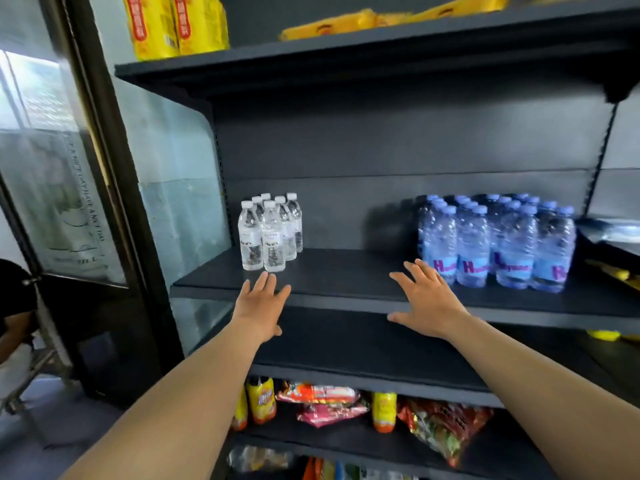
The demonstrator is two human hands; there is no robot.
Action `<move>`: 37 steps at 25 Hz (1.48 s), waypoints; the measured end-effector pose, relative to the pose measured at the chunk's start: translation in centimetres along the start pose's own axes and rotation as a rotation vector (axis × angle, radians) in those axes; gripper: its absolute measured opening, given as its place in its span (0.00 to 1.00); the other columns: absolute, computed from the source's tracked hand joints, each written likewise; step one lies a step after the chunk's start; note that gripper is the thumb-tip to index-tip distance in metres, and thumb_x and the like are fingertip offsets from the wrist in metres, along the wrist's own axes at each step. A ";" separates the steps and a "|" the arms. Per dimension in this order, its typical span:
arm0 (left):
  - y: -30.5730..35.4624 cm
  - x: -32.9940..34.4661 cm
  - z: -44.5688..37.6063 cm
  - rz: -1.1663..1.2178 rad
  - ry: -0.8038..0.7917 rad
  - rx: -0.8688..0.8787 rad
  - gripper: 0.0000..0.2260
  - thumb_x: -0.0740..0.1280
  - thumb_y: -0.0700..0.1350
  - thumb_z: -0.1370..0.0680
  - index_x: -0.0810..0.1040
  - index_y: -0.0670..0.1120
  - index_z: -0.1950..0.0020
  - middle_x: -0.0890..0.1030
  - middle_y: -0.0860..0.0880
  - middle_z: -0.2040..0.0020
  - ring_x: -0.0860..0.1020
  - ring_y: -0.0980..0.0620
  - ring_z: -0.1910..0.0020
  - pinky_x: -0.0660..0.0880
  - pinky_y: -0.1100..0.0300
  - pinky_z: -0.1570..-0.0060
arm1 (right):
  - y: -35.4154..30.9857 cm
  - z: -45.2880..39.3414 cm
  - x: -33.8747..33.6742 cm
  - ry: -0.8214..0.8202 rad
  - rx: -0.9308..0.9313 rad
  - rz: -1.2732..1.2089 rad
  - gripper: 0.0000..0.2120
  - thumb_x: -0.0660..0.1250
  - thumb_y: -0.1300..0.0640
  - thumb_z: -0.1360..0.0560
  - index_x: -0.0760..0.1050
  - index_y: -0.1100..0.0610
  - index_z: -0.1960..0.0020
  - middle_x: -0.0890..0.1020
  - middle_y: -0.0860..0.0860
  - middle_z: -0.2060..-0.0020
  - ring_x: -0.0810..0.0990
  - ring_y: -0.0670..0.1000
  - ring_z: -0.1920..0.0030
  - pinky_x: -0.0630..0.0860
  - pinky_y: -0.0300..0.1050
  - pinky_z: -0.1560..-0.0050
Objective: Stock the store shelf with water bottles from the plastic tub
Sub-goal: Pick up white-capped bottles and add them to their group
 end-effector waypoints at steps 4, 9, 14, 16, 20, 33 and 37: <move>7.0 3.1 6.6 0.054 -0.030 0.060 0.37 0.66 0.53 0.23 0.46 0.50 0.22 0.45 0.42 0.22 0.43 0.44 0.23 0.49 0.47 0.26 | 3.5 9.9 3.3 -0.072 0.064 -0.011 0.39 0.63 0.38 0.26 0.51 0.51 0.23 0.50 0.54 0.23 0.43 0.56 0.23 0.46 0.51 0.24; 18.3 11.6 17.1 0.220 -0.116 0.128 0.35 0.66 0.54 0.24 0.51 0.50 0.23 0.49 0.42 0.22 0.47 0.44 0.23 0.53 0.47 0.26 | 7.7 23.4 11.0 -0.204 0.144 -0.068 0.37 0.64 0.39 0.26 0.54 0.53 0.24 0.54 0.56 0.24 0.46 0.56 0.23 0.49 0.51 0.24; 28.1 18.1 22.8 0.256 -0.226 0.249 0.36 0.66 0.56 0.24 0.51 0.48 0.23 0.50 0.40 0.23 0.50 0.42 0.23 0.54 0.48 0.28 | 10.9 34.5 19.1 -0.328 0.248 -0.095 0.37 0.65 0.41 0.26 0.55 0.53 0.24 0.54 0.56 0.24 0.49 0.57 0.23 0.50 0.51 0.25; 32.2 19.5 24.3 0.309 -0.120 0.319 0.38 0.75 0.56 0.33 0.66 0.46 0.28 0.66 0.37 0.30 0.67 0.40 0.30 0.69 0.50 0.37 | 12.8 38.1 22.0 -0.376 0.284 -0.107 0.37 0.65 0.40 0.27 0.55 0.52 0.24 0.53 0.55 0.24 0.49 0.56 0.23 0.50 0.50 0.25; 39.8 23.1 27.1 0.374 -0.072 0.440 0.34 0.82 0.53 0.52 0.81 0.45 0.48 0.81 0.43 0.53 0.82 0.44 0.57 0.79 0.58 0.64 | 17.4 43.8 27.0 -0.449 0.351 -0.115 0.36 0.64 0.41 0.26 0.53 0.51 0.24 0.53 0.54 0.23 0.48 0.55 0.23 0.50 0.49 0.25; 65.0 40.5 29.6 0.659 -0.363 0.254 0.35 0.79 0.53 0.40 0.76 0.45 0.35 0.77 0.38 0.37 0.78 0.39 0.40 0.77 0.49 0.46 | 31.6 47.8 46.5 -0.617 0.264 -0.361 0.36 0.66 0.44 0.26 0.55 0.51 0.24 0.56 0.53 0.25 0.52 0.54 0.25 0.57 0.49 0.27; 70.5 50.5 29.2 0.879 -0.470 -0.075 0.38 0.72 0.52 0.28 0.58 0.45 0.24 0.60 0.41 0.25 0.58 0.45 0.25 0.55 0.56 0.28 | 34.4 50.1 57.4 -0.628 0.411 -0.518 0.38 0.70 0.45 0.28 0.55 0.51 0.25 0.59 0.51 0.26 0.57 0.53 0.27 0.61 0.48 0.29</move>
Point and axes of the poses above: each hand's wrist, its own z-axis away from the middle knuckle, its own x-axis out of the palm, y = z × x, the point moved 3 cm from there along -z, towards the middle knuckle
